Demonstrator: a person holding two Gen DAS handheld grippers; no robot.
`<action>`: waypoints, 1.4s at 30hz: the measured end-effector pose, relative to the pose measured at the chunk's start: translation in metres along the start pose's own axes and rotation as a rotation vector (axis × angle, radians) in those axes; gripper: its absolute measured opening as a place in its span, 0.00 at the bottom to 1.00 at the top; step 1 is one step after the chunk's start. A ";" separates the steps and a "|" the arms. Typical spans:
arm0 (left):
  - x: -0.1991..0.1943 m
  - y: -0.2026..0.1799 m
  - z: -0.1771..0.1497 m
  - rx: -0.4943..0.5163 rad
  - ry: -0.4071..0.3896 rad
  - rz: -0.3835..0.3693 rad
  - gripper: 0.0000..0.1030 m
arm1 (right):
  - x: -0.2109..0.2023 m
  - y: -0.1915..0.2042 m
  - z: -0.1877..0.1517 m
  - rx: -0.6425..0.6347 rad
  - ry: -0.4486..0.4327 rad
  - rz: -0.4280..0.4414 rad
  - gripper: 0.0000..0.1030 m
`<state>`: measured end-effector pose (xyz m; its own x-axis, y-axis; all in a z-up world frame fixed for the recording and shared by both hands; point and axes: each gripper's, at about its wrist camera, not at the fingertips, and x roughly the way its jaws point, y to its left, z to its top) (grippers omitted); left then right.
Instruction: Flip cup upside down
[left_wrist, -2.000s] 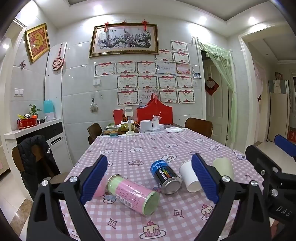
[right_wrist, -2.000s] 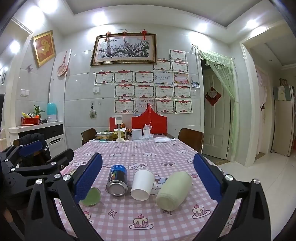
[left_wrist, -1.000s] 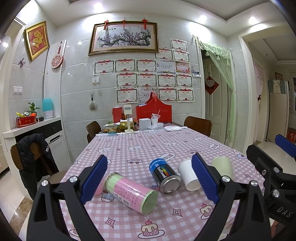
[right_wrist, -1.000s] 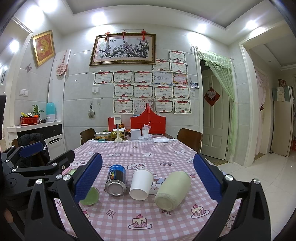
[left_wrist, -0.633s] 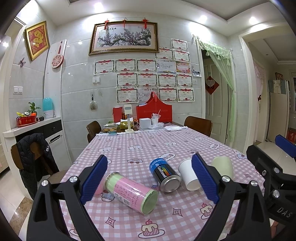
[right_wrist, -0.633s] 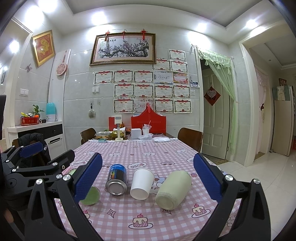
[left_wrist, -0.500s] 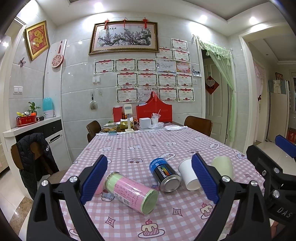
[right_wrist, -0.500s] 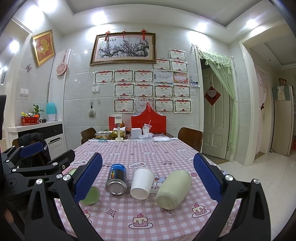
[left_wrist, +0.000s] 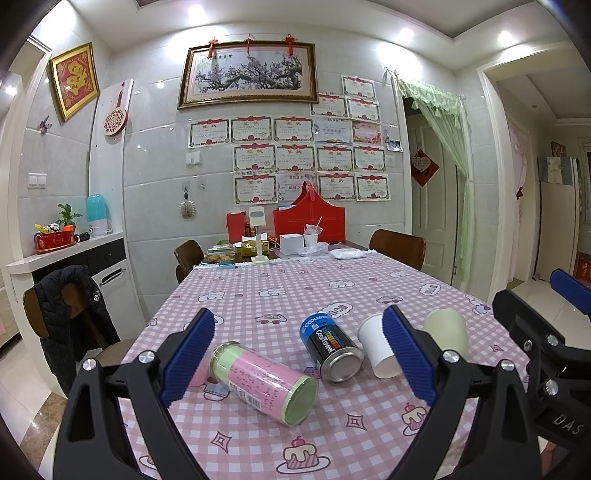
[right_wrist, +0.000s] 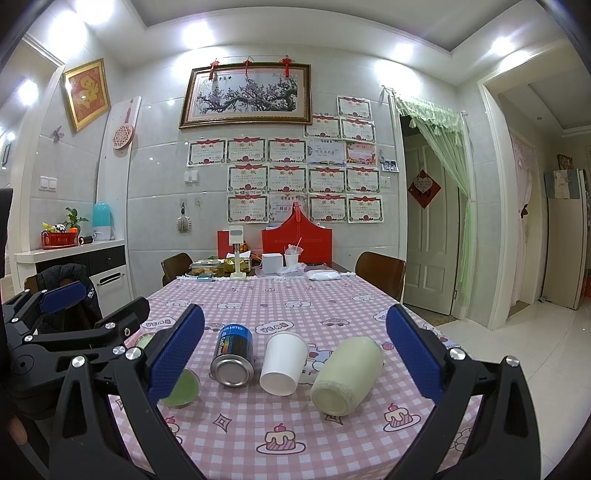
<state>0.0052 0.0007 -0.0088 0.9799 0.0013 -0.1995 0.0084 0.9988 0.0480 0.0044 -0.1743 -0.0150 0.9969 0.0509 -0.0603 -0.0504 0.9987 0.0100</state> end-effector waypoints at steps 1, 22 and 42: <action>0.000 0.000 0.000 -0.001 0.000 -0.001 0.88 | 0.000 0.000 0.000 0.001 0.001 0.000 0.92; 0.001 0.002 -0.003 -0.003 0.012 0.002 0.88 | 0.003 0.002 -0.004 0.002 0.008 0.004 0.92; 0.010 0.004 -0.003 -0.019 0.054 -0.002 0.88 | 0.011 0.001 -0.007 0.007 0.028 0.016 0.92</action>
<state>0.0146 0.0048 -0.0138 0.9676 0.0018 -0.2525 0.0058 0.9996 0.0291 0.0147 -0.1729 -0.0225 0.9938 0.0672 -0.0881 -0.0658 0.9977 0.0186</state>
